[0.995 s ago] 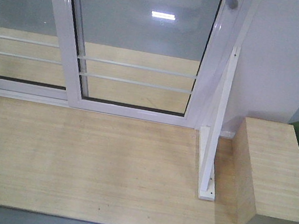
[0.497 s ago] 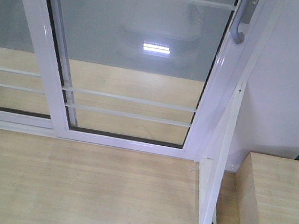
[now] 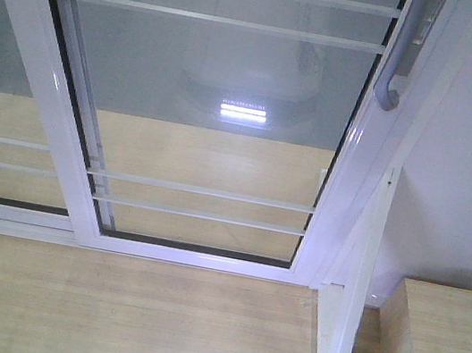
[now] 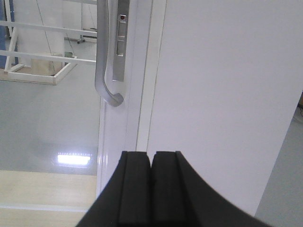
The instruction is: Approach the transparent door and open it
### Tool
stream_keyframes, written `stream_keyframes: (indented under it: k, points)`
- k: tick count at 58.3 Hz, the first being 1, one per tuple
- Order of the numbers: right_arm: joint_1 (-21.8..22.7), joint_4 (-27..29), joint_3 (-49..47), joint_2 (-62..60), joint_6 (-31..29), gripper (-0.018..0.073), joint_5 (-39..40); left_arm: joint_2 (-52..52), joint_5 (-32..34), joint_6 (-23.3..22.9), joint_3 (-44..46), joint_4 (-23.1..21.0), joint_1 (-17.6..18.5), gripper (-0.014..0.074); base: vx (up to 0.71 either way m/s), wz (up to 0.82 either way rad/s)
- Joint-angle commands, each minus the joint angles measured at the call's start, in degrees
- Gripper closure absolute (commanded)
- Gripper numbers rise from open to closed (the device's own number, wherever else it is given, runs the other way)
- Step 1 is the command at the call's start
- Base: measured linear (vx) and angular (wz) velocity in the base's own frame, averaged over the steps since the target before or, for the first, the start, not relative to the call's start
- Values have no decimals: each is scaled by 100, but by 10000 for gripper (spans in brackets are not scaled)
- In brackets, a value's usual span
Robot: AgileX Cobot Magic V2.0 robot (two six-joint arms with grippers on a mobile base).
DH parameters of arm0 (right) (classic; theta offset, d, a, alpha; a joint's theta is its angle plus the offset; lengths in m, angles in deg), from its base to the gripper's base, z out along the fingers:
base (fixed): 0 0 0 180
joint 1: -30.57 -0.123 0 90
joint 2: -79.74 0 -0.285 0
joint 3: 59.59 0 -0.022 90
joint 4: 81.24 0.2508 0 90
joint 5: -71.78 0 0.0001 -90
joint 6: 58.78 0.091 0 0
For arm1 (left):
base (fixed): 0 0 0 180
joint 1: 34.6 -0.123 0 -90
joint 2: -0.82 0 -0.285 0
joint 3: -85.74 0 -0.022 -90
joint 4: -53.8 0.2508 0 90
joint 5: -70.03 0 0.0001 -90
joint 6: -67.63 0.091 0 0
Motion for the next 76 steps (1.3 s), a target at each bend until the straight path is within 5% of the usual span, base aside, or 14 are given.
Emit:
stream_keyframes:
  k: [1, 76]
  points:
    - [32, 1, 82, -43, -10, 567, 486, 13, 459, 5, -178, -21, 21, 602, 20, 2]
    - [39, 1, 82, -13, -10, 567, 486, -48, 481, 8, -178, -20, 20, 602, 6, 0]
